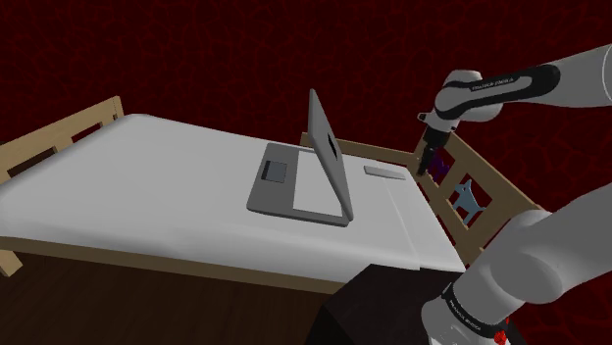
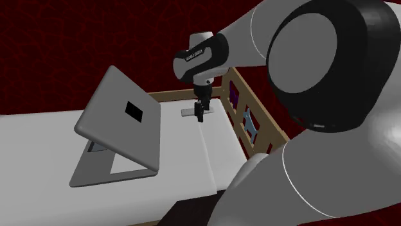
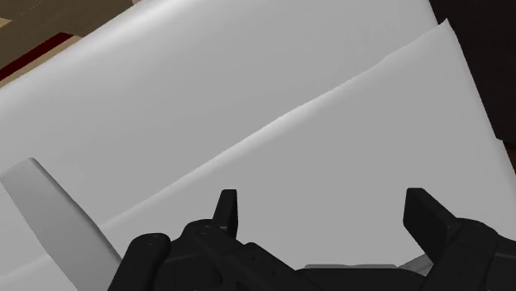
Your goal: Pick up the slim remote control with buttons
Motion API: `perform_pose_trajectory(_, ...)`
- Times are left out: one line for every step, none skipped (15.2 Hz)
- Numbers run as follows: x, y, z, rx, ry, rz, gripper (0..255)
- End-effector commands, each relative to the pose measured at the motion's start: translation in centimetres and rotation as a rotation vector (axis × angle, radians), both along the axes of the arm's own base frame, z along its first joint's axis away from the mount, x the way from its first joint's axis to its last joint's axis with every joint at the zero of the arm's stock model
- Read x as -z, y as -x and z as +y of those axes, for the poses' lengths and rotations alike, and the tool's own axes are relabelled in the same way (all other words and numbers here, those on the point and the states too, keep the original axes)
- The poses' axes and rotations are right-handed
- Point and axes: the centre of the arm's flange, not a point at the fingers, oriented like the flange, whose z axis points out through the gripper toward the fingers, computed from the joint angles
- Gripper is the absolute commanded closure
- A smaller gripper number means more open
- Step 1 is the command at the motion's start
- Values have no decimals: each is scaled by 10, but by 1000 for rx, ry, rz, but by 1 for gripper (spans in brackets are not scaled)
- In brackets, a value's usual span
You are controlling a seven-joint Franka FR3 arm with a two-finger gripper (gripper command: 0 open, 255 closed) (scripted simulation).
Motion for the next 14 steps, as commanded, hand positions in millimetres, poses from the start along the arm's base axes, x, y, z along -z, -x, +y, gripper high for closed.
perform_pose_trajectory(14, -9, -21, -45, 5, -10, 0)
perform_pose_trajectory(21, -15, -31, -65, 6, -15, 0)
perform_pose_trajectory(28, -20, -40, -85, 7, -20, 0)
perform_pose_trajectory(35, -26, -48, -106, 8, -24, 0)
perform_pose_trajectory(42, -32, -57, -126, 9, -29, 0)
perform_pose_trajectory(49, -38, -66, -146, 10, -34, 0)
perform_pose_trajectory(55, -45, -74, -167, 11, -38, 0)
perform_pose_trajectory(62, -51, -83, -187, 11, -43, 0)
perform_pose_trajectory(69, -58, -91, -207, 12, -48, 0)
perform_pose_trajectory(75, -65, -99, -228, 13, -53, 0)
perform_pose_trajectory(82, -72, -107, -248, 14, -57, 0)
perform_pose_trajectory(89, -80, -115, -268, 15, -62, 0)
perform_pose_trajectory(95, -87, -123, -289, 16, -67, 0)
perform_pose_trajectory(102, -95, -130, -309, 17, -71, 0)
